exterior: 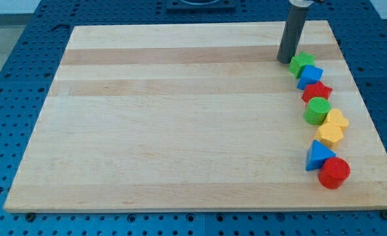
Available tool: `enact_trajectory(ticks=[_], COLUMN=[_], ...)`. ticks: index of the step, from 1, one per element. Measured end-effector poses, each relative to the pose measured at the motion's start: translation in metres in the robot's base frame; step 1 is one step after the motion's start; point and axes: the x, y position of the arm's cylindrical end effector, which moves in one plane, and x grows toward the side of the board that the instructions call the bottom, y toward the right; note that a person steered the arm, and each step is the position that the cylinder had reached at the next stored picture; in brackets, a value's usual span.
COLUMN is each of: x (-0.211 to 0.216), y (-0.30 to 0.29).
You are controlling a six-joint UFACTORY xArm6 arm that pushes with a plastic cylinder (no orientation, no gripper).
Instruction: Push the green circle towards the bottom left
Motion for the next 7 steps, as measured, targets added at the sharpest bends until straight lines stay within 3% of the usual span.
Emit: enact_trajectory(ticks=[1,2,3,4,6,7], x=[-0.014,-0.042,-0.022,0.002,0.101,0.123], y=[0.002,0.054,0.149,0.173,0.164,0.119])
